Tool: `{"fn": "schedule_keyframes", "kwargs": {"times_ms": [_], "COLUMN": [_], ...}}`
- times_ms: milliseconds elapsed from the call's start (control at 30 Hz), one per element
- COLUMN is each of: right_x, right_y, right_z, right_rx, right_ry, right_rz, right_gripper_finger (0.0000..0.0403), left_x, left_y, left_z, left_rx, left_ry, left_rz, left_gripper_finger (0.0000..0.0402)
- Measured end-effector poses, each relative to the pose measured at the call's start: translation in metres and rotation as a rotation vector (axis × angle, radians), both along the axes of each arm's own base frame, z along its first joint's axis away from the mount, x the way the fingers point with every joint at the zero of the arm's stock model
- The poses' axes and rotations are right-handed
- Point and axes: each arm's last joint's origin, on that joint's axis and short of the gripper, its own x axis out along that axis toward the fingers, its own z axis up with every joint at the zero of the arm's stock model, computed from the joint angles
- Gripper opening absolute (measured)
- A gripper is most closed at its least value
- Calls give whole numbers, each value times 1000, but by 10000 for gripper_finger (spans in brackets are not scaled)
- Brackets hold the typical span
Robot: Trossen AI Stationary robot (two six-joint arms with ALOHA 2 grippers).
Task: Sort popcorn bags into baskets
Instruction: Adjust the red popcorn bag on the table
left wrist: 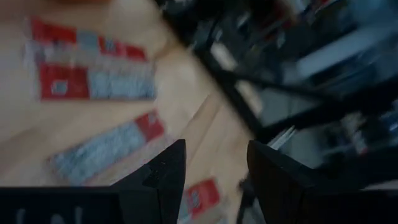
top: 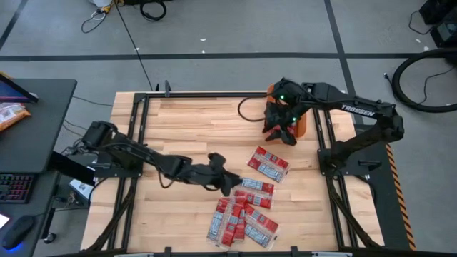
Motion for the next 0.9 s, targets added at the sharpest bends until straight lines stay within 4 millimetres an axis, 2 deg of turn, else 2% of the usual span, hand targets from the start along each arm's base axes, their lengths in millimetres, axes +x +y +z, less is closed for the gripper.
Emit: {"fn": "schedule_keyframes", "kwargs": {"times_ms": [100,267,433,600,900], "right_x": [2,7,10,9,11], "right_y": [11,36,60,79,107], "right_z": [-7,-19,-32,-41,-57], "right_rx": [20,-35,-15,-24,0], "right_ry": [64,149,197,245,227], "right_rz": [-35,-106,-135,-213,-222], "right_gripper_finger": [176,176,176,176,176], "left_x": [5,1,-1,-6,-14], "left_y": [-4,-4,-14,-31,-49], "left_z": [0,-5,-10,-14,-29], "left_rx": [20,19,-9,-11,31], "left_ry": [100,221,246,260,328], "left_rz": [-69,-119,-130,-173,-188], "left_gripper_finger": [176,176,176,176,176]}}
